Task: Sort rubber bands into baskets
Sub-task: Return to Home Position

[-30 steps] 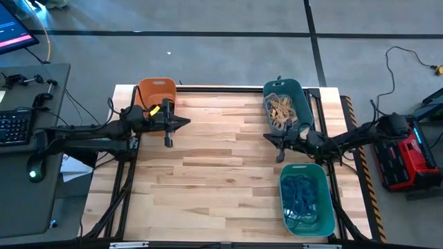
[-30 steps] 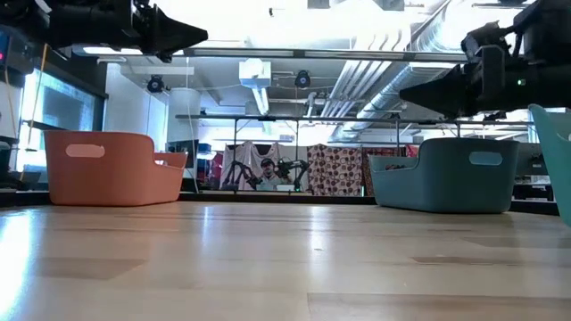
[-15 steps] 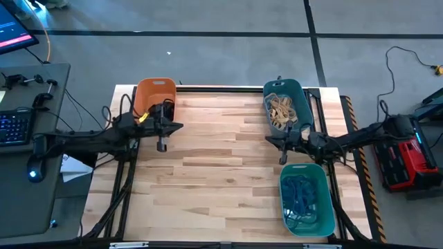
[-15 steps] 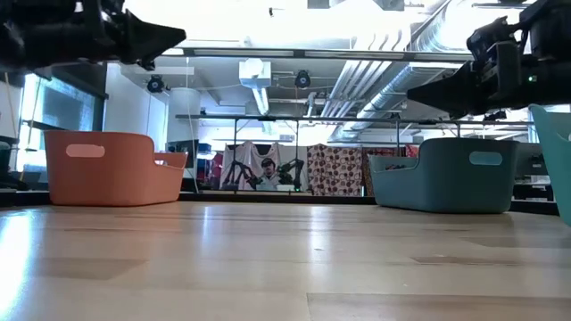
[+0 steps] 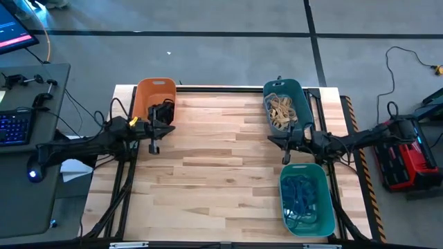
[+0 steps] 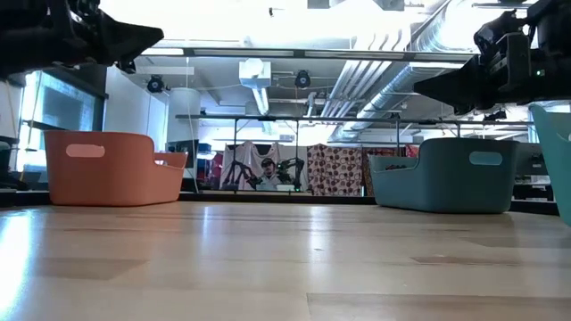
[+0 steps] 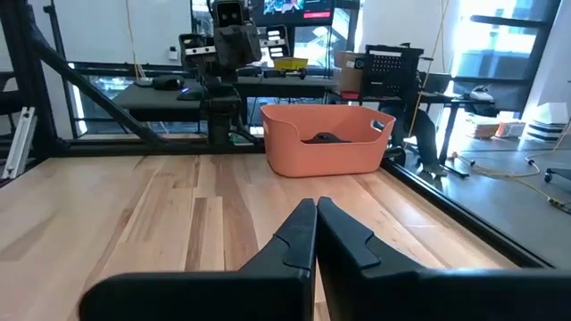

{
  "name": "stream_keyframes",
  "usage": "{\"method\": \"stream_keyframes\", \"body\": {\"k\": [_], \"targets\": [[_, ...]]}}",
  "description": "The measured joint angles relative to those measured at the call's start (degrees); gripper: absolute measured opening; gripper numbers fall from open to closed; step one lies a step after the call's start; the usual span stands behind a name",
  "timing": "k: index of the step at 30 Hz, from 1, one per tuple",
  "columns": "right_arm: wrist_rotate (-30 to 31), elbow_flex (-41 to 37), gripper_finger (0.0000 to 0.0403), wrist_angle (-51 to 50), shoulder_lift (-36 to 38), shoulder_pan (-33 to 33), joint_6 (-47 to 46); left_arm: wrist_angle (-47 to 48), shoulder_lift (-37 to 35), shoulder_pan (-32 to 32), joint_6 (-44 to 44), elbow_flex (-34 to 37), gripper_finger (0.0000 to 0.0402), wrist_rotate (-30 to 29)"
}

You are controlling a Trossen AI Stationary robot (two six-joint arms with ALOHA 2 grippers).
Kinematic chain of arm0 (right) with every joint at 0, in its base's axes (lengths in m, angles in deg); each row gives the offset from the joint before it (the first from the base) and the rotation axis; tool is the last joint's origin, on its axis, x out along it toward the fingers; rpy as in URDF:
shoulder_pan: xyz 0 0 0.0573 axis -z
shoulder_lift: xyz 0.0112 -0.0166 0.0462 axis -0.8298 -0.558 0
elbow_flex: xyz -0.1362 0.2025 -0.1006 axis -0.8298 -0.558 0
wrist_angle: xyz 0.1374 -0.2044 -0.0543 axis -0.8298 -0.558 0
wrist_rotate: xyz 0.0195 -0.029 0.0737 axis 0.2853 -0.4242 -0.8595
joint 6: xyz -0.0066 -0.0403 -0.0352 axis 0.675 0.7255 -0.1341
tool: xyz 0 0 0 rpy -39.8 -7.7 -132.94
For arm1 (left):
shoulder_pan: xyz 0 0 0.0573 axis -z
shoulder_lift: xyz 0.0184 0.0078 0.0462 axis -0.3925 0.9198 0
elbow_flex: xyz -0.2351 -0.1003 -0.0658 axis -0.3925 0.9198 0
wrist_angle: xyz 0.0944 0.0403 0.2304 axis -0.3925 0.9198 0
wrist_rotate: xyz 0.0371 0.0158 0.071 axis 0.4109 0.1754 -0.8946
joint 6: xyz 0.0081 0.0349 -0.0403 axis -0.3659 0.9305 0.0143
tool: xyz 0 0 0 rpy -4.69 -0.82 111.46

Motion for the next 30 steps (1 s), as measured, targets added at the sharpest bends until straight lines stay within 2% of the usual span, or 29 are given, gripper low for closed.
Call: {"method": "stream_keyframes", "body": {"k": [7,20,24,30], "targets": [[-2.8,0.0,0.0,-0.6,1.1,0.0,-1.0,4.0,-5.1,0.0,0.0,0.0,0.0,0.0],[-3.3,0.0,0.0,-0.7,2.1,0.0,-0.5,17.5,-18.5,0.0,-0.5,-0.1,0.0,0.1],[-1.5,0.0,0.0,-3.0,4.9,0.0,0.0,18.8,-18.4,-0.1,0.0,-0.4,0.0,0.0],[0.0,0.0,0.0,-10.5,14.1,-0.5,0.2,19.4,-18.5,-0.1,-0.4,-0.3,0.0,0.9]]}}
